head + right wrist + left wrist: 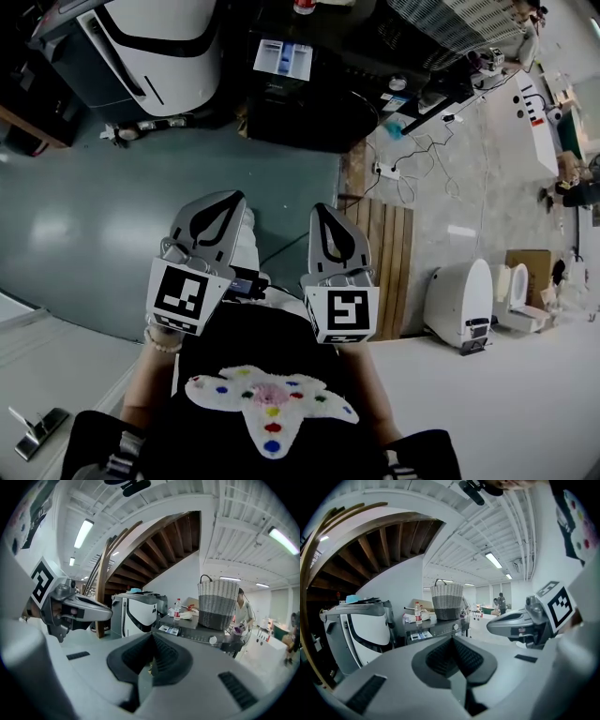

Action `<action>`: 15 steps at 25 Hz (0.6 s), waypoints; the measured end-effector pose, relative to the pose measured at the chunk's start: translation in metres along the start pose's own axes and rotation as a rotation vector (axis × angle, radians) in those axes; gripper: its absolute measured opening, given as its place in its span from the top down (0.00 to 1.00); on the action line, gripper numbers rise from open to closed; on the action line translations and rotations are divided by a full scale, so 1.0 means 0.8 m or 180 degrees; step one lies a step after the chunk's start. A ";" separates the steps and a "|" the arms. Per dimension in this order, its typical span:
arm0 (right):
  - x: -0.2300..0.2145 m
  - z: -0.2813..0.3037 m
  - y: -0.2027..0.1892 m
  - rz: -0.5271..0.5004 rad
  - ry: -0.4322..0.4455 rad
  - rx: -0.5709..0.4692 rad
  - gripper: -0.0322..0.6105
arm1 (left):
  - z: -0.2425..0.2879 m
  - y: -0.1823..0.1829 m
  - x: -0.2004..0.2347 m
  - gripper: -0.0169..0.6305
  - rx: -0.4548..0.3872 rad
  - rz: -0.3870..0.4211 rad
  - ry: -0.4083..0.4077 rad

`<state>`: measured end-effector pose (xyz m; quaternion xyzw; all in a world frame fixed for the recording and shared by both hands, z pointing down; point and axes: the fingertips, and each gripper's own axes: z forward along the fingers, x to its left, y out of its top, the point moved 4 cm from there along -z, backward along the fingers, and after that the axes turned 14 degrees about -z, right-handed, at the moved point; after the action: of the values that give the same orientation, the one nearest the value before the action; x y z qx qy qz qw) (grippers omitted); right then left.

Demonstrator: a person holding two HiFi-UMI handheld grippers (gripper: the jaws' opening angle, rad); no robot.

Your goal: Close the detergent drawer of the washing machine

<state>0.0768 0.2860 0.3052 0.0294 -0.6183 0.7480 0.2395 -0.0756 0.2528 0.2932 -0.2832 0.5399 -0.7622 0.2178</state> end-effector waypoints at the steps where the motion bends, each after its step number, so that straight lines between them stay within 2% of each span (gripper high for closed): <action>1: -0.002 0.007 0.003 -0.0039 0.0005 -0.0003 0.95 | 0.007 0.003 0.004 0.95 0.0000 -0.0003 -0.0014; 6: -0.017 0.046 0.001 -0.0025 -0.0007 0.0114 0.95 | 0.046 0.024 0.031 0.95 -0.0018 0.0000 -0.0071; 15: -0.053 0.122 0.026 -0.0094 -0.0055 0.0145 0.95 | 0.104 0.061 0.089 0.95 -0.0018 -0.0004 -0.0093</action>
<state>0.0812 0.1779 0.2945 0.0504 -0.6027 0.7579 0.2445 -0.0721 0.1335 0.2824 -0.2953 0.5385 -0.7566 0.2244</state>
